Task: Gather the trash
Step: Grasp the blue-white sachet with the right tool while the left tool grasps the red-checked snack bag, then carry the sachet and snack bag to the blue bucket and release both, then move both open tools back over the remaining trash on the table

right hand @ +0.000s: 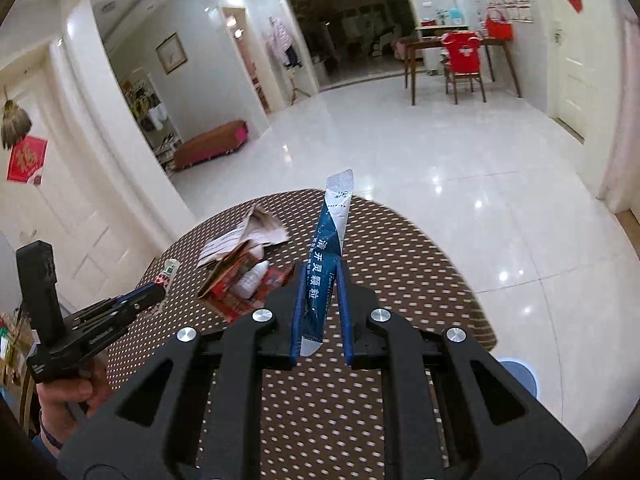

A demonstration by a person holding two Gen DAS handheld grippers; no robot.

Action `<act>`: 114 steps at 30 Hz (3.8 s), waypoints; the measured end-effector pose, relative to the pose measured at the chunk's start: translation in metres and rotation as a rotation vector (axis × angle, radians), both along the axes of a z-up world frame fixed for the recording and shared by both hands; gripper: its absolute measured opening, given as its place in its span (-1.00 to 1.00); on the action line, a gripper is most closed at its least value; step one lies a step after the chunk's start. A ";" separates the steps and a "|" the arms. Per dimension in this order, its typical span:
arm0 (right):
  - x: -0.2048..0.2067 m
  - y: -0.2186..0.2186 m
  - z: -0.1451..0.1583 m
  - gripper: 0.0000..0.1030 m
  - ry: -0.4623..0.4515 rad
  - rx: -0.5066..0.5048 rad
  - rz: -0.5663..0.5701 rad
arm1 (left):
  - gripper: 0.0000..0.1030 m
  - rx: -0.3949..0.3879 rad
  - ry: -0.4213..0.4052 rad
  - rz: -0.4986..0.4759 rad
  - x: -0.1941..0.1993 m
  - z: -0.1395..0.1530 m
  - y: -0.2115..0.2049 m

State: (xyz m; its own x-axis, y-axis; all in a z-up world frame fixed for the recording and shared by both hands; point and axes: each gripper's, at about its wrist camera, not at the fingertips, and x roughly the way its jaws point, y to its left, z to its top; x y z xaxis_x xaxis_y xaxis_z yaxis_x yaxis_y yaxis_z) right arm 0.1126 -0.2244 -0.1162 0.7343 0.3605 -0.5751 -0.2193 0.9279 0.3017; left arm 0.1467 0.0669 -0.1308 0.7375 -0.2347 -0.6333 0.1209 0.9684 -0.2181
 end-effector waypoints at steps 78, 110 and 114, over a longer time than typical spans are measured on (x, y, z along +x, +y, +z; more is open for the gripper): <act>-0.072 -0.229 -0.058 0.88 0.213 0.201 -0.578 | 0.71 0.151 0.040 -0.579 0.012 -0.009 -0.305; 0.010 0.013 0.001 0.88 0.122 0.022 -0.086 | 0.71 -0.005 -0.025 -0.069 0.001 0.006 -0.030; 0.018 0.047 0.000 0.88 0.127 0.007 -0.016 | 0.71 -0.002 0.013 0.000 0.002 -0.010 0.002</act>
